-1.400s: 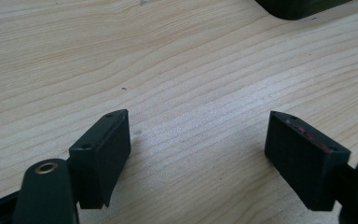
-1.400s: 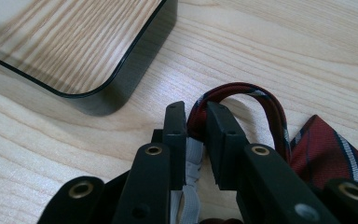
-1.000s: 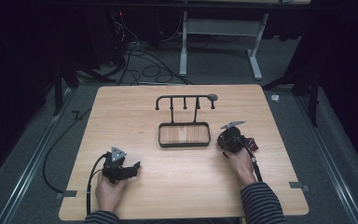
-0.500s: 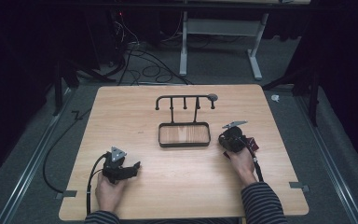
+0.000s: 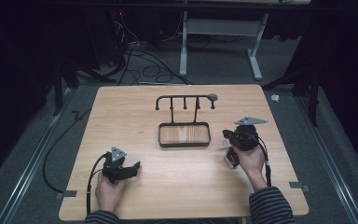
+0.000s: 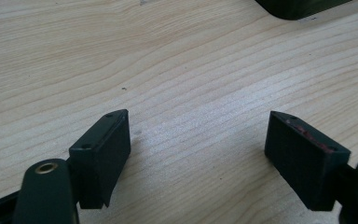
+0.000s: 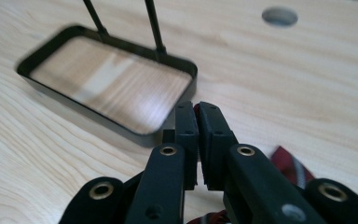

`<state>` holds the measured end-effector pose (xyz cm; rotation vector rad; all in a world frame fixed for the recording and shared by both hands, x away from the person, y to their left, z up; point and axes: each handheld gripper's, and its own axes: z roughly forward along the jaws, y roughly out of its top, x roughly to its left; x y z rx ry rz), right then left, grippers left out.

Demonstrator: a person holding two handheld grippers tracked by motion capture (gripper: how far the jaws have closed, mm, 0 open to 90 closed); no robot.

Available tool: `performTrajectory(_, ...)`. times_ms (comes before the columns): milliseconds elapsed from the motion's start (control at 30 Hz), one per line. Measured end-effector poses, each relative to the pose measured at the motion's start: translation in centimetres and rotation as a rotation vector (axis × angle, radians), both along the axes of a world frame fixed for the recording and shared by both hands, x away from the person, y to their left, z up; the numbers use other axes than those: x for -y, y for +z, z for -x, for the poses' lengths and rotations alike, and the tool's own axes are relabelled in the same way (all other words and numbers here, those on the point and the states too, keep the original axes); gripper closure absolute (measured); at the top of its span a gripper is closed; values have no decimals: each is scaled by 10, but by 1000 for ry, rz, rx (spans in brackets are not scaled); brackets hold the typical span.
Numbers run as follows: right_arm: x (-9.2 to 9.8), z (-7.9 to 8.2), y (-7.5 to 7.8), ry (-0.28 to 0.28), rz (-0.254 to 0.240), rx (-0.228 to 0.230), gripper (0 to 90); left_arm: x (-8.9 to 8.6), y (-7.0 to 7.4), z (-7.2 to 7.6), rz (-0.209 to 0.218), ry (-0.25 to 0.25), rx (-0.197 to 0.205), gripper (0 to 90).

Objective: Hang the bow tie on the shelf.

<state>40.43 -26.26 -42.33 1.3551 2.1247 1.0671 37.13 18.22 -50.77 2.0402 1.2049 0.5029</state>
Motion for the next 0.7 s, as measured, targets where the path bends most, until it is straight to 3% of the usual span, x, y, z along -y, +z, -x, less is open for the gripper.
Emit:
performTrajectory(233, 2, 12, 23, 14, -59, 84, 889, 0, 0, 0, 0, 0, 0, 229)
performTrajectory(367, -2, 18, 35, 28, -64, 140, 888, 0, 0, 0, 0, 0, 0, 229)
performTrajectory(700, -16, 22, 57, 68, -80, 197, 889, 0, 0, 0, 0, 0, 0, 229)
